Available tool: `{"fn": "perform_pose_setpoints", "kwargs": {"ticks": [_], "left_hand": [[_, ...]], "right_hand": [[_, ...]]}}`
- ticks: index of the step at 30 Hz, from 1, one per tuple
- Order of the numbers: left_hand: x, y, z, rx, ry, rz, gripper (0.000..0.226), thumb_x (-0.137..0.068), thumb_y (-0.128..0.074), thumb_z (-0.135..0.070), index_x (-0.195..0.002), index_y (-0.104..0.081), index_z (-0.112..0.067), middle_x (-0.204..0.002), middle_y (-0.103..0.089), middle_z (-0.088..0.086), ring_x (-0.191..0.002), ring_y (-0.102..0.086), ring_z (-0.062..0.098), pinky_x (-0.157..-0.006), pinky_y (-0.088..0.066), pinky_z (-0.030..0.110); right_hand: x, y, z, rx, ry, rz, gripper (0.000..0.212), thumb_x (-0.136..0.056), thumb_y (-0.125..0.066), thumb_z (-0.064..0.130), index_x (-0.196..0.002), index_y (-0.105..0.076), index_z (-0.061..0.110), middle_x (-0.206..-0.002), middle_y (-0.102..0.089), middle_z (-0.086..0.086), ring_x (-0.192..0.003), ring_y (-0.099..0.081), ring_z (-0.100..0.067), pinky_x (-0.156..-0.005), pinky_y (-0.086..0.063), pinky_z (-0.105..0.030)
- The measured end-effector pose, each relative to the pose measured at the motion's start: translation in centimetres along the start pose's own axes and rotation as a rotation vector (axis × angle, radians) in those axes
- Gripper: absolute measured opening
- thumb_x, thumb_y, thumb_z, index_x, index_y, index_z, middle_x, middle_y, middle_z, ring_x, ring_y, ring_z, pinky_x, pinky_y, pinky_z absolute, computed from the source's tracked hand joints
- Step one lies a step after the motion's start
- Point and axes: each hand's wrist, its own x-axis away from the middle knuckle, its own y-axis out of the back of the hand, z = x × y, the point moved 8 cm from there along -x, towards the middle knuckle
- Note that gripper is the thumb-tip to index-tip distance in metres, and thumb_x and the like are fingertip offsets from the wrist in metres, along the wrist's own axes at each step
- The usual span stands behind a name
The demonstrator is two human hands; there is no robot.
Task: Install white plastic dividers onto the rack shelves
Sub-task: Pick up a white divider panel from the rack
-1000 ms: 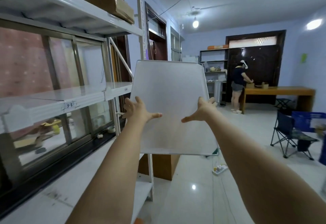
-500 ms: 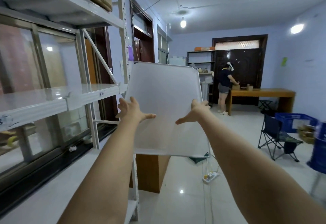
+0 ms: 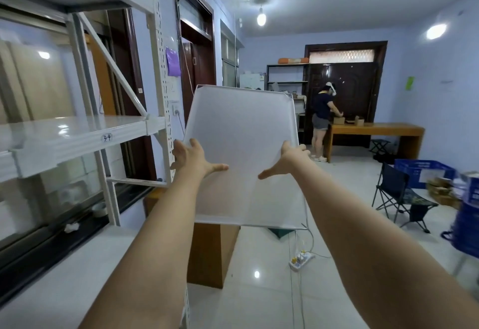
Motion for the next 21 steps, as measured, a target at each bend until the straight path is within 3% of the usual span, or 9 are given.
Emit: {"fn": "perform_pose_setpoints", "kwargs": {"ticks": [6, 9, 21], "left_hand": [[-5.7, -3.4, -2.0, -0.059, 0.006, -0.030, 0.112, -0.059, -0.067, -0.077, -0.138, -0.027, -0.008, -0.135, -0.025, 0.024, -0.126, -0.036, 0.039, -0.085, -0.051, 0.042], [-9.1, -5.3, -3.5, -0.064, 0.006, -0.030, 0.114, -0.055, -0.068, -0.079, -0.136, -0.028, -0.008, -0.130, -0.027, 0.023, -0.124, -0.037, 0.041, -0.088, -0.052, 0.047], [-21.0, -10.4, -7.0, -0.075, 0.068, -0.075, 0.117, -0.052, -0.068, -0.080, -0.135, -0.030, -0.008, -0.124, -0.030, 0.020, -0.113, -0.043, 0.035, -0.086, -0.053, 0.047]], "right_hand": [[-7.2, -0.9, -0.1, -0.009, 0.024, 0.018, 0.121, -0.059, -0.083, 0.057, -0.148, -0.014, 0.014, -0.149, -0.013, -0.022, -0.138, -0.018, -0.038, -0.104, -0.035, -0.050], [-11.2, -1.0, -0.3, 0.015, 0.016, 0.015, 0.119, -0.060, -0.082, 0.058, -0.147, -0.015, 0.013, -0.147, -0.015, -0.022, -0.135, -0.021, -0.038, -0.098, -0.040, -0.048], [-25.9, -1.6, 1.0, -0.005, 0.096, 0.008, 0.123, -0.058, -0.081, 0.063, -0.148, -0.011, 0.016, -0.145, -0.014, -0.020, -0.137, -0.017, -0.036, -0.101, -0.037, -0.045]]}}
